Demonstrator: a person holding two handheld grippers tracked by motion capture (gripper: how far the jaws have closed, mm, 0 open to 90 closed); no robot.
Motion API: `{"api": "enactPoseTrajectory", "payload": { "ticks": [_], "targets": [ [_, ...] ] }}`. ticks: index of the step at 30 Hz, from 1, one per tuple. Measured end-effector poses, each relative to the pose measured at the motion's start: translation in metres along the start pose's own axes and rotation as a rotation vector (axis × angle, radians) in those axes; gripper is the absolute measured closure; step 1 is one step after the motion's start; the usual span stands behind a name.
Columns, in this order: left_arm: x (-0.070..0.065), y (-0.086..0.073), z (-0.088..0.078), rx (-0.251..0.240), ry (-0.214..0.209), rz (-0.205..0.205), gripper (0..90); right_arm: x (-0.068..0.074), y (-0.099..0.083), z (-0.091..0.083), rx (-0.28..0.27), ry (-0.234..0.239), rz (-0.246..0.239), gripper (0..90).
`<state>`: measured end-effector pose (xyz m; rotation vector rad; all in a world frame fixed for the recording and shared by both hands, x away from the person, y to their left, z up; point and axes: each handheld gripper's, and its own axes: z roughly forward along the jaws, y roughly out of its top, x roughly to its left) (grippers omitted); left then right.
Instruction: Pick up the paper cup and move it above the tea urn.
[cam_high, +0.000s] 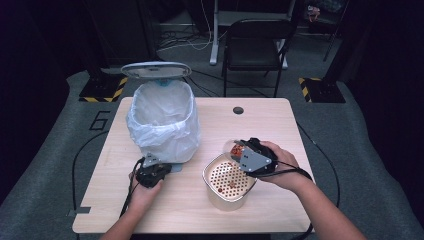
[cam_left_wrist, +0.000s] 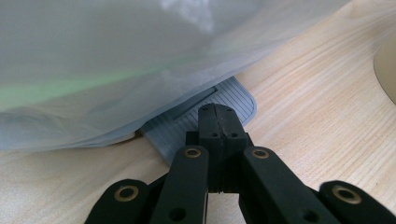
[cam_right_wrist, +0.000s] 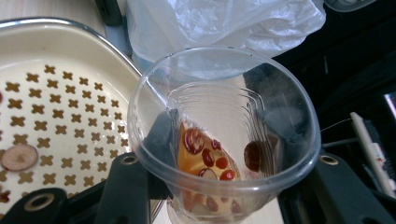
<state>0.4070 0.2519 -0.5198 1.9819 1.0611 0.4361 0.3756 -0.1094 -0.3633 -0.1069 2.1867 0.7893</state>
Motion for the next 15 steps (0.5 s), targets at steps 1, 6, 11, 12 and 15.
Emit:
{"api": "enactPoseTrajectory", "payload": {
  "ticks": [1,6,11,12,15],
  "targets": [
    [0.0,0.0,0.0,-0.001,-0.001,-0.002,90.0,0.001,0.001,0.0,0.001,0.008,-0.003,51.9],
    [0.0,0.0,0.0,-0.002,-0.002,-0.003,90.0,0.007,0.004,0.0,0.024,0.003,-0.077,51.9],
    [0.0,0.0,0.0,-0.001,0.0,-0.001,90.0,0.014,0.009,-0.001,0.053,0.004,-0.146,51.9],
    [0.0,0.0,0.0,-0.001,0.0,-0.002,90.0,0.014,0.009,-0.002,0.056,0.0,-0.156,52.0],
    [0.0,0.0,0.0,-0.001,-0.001,-0.003,90.0,0.016,0.01,-0.002,0.066,-0.001,-0.18,52.0]
  ]
}}
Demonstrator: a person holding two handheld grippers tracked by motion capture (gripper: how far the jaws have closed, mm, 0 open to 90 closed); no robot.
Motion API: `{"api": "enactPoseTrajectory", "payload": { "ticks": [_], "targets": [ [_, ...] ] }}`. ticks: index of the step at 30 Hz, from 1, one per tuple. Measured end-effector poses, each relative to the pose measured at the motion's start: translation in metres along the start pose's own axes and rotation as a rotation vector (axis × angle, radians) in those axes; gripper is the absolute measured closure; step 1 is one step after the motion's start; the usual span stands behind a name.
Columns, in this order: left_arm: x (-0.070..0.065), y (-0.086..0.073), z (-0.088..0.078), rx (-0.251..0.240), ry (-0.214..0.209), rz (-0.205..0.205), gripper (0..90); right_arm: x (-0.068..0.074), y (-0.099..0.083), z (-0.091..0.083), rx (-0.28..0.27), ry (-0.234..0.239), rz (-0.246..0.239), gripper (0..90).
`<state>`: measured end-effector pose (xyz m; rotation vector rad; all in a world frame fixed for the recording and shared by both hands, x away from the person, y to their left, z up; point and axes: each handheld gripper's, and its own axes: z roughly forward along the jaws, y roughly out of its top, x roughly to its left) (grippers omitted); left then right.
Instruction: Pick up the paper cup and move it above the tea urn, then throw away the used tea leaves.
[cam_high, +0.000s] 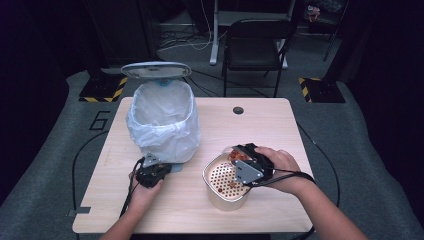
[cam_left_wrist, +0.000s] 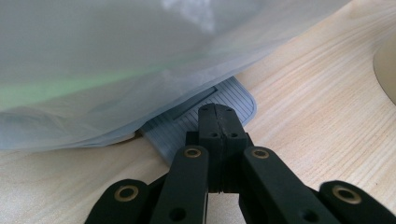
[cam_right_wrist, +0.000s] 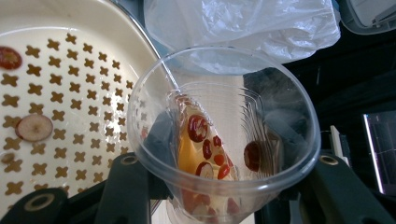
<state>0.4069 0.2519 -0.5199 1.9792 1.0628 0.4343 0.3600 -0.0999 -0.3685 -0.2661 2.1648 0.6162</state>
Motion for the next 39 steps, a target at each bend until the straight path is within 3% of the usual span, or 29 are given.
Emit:
{"api": "enactPoseTrajectory", "payload": {
  "ticks": [17,24,26,32,37,39],
  "targets": [
    [0.0,0.0,0.001,-0.006,0.004,-0.005,90.0,0.007,0.004,0.001,0.038,-0.025,-0.129,52.2],
    [0.002,0.0,-0.001,0.019,0.005,0.029,90.0,0.011,0.006,0.002,0.055,-0.03,-0.191,52.2],
    [0.0,0.0,0.0,-0.002,-0.002,0.001,90.0,0.012,0.007,0.002,0.062,-0.034,-0.206,52.2],
    [0.0,0.0,0.0,-0.002,-0.001,0.001,90.0,0.017,0.009,0.004,0.081,-0.039,-0.286,52.2],
    [0.0,0.0,0.0,-0.002,-0.004,-0.001,90.0,0.021,0.011,0.005,0.095,-0.049,-0.316,52.2],
    [0.0,0.0,0.0,-0.004,-0.005,-0.002,90.0,0.022,0.011,0.005,0.105,-0.056,-0.354,52.2]
  ]
}}
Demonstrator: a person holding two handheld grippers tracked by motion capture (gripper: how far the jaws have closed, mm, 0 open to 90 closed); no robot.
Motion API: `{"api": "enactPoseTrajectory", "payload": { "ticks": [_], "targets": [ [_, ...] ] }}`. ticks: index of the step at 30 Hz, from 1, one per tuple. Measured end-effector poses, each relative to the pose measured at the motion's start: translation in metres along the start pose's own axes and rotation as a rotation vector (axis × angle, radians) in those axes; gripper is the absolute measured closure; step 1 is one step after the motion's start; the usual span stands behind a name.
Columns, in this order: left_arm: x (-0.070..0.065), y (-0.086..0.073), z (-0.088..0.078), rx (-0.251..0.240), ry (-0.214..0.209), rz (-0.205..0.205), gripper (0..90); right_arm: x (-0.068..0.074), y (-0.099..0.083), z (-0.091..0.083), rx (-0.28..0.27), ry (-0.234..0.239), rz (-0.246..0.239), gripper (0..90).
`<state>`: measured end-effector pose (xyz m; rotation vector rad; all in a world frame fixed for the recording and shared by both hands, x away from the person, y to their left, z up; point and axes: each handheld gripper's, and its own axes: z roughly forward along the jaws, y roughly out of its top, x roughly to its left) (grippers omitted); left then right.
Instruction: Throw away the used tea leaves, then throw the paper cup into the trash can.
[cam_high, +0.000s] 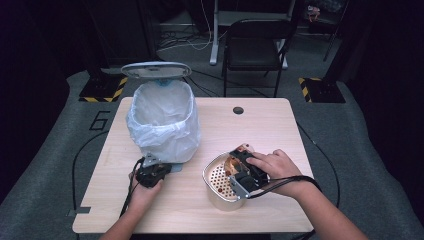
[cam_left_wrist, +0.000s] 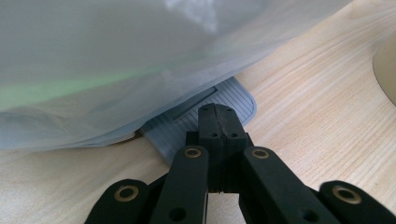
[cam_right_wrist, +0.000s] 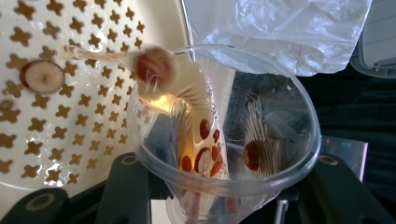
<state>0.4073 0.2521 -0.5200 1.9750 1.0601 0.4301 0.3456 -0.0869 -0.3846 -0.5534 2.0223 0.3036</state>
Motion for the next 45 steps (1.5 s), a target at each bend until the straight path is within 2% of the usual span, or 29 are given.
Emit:
{"api": "enactPoseTrajectory", "payload": {
  "ticks": [4,9,14,19,20,21,23,24,26,29,31,33,34,35,45],
  "targets": [
    [0.0,0.0,0.0,0.005,-0.002,0.0,90.0,0.002,0.003,0.0,0.011,-0.013,-0.041,52.2],
    [0.0,0.0,-0.001,0.005,0.001,0.0,90.0,0.004,0.004,-0.001,0.018,-0.031,-0.064,52.2],
    [0.0,0.0,0.0,0.003,0.002,0.002,90.0,0.007,0.006,-0.001,0.045,-0.065,-0.13,52.3],
    [-0.003,-0.001,0.001,-0.002,-0.006,-0.054,90.0,0.012,0.009,0.0,0.067,-0.106,-0.225,52.3],
    [-0.003,-0.001,0.001,-0.002,-0.006,-0.06,90.0,0.013,0.009,0.001,0.066,-0.103,-0.235,52.3],
    [-0.004,-0.001,0.001,-0.003,-0.006,-0.066,90.0,0.015,0.01,0.0,0.078,-0.115,-0.214,52.3],
    [-0.002,-0.001,0.001,-0.002,-0.004,-0.041,90.0,0.016,0.01,0.0,0.076,-0.118,-0.224,52.3],
    [0.0,0.0,0.0,0.003,0.002,0.001,90.0,0.018,0.011,0.0,0.08,-0.123,-0.22,52.4],
    [0.0,0.0,0.0,0.004,-0.001,-0.001,90.0,0.017,0.011,0.001,0.083,-0.132,-0.248,52.3],
    [0.0,0.0,0.0,0.004,0.0,-0.003,90.0,0.017,0.011,0.001,0.085,-0.133,-0.258,52.3],
    [0.0,0.0,0.0,0.005,-0.001,-0.003,90.0,0.017,0.011,0.0,0.105,-0.147,-0.302,52.3],
    [0.0,0.0,0.0,0.006,0.0,-0.002,90.0,0.017,0.011,0.002,0.095,-0.151,-0.339,52.3],
    [0.0,0.0,0.0,0.004,0.0,-0.003,90.0,0.018,0.01,0.001,0.096,-0.161,-0.317,52.3],
    [0.0,0.0,0.0,0.005,0.001,-0.003,90.0,0.017,0.011,0.002,0.09,-0.156,-0.352,52.3],
    [0.0,0.0,0.0,0.005,0.0,-0.003,90.0,0.016,0.012,0.0,0.09,-0.16,-0.38,52.4]
  ]
}}
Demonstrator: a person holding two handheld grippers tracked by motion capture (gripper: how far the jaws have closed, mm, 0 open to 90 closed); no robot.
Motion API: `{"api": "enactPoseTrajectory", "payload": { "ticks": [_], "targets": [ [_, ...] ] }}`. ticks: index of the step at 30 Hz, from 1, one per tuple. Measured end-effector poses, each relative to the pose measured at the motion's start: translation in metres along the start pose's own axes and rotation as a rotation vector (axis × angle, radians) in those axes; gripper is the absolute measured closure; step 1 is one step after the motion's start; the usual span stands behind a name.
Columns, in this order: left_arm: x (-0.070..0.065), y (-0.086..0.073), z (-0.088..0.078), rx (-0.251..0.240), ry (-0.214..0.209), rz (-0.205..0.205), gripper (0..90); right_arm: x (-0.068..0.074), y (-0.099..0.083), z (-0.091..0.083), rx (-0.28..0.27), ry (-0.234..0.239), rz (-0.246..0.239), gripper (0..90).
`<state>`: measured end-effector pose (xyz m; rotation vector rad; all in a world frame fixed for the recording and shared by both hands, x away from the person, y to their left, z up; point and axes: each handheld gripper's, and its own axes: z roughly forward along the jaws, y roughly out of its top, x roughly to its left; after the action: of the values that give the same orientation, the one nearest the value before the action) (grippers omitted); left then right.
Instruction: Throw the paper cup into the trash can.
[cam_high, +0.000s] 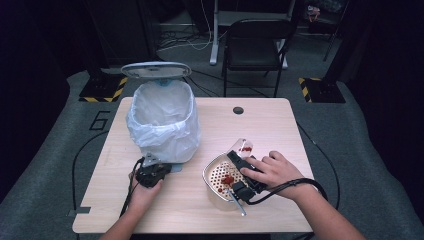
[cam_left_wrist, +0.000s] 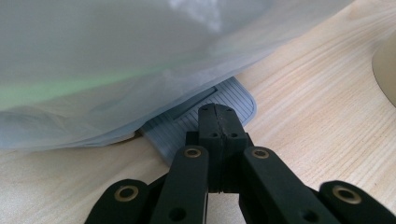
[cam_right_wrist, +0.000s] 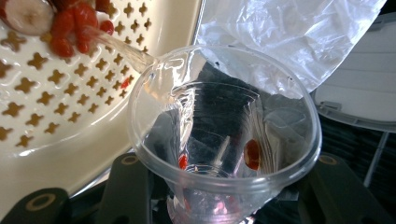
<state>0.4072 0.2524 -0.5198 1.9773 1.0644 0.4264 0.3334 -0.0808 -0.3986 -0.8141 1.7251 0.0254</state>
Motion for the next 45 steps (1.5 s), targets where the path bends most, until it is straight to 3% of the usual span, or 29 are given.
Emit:
{"api": "enactPoseTrajectory", "payload": {
  "ticks": [13,17,31,34,35,36,38,45],
  "targets": [
    [0.0004,0.0,-0.0001,0.003,-0.001,0.0,90.0,0.0037,0.0005,0.0009,0.014,-0.015,-0.056,52.5],
    [0.0004,0.0001,-0.0003,0.005,-0.001,0.002,90.0,0.0053,0.0027,0.0024,0.005,-0.019,-0.101,52.5],
    [0.0006,0.0,-0.0002,0.004,0.0,0.002,90.0,0.008,0.0038,0.0037,0.017,-0.023,-0.119,52.5],
    [0.0008,0.0,-0.0002,0.004,-0.001,0.002,90.0,0.0071,0.0039,0.0042,0.017,-0.008,-0.148,52.6],
    [0.0008,0.0,-0.0002,0.005,-0.001,0.002,90.0,0.0074,0.004,0.0043,0.018,-0.005,-0.147,52.6],
    [0.0008,0.0,-0.0002,0.005,-0.001,0.002,90.0,0.0096,0.0043,0.0046,0.02,-0.021,-0.113,52.5],
    [0.0008,0.0,-0.0002,0.004,-0.001,0.002,90.0,0.0071,0.0043,0.0038,0.017,-0.007,-0.139,52.6],
    [0.0006,0.0,-0.0001,0.003,-0.001,0.001,90.0,0.0057,0.0045,0.0029,0.011,-0.016,-0.112,52.5]
  ]
}}
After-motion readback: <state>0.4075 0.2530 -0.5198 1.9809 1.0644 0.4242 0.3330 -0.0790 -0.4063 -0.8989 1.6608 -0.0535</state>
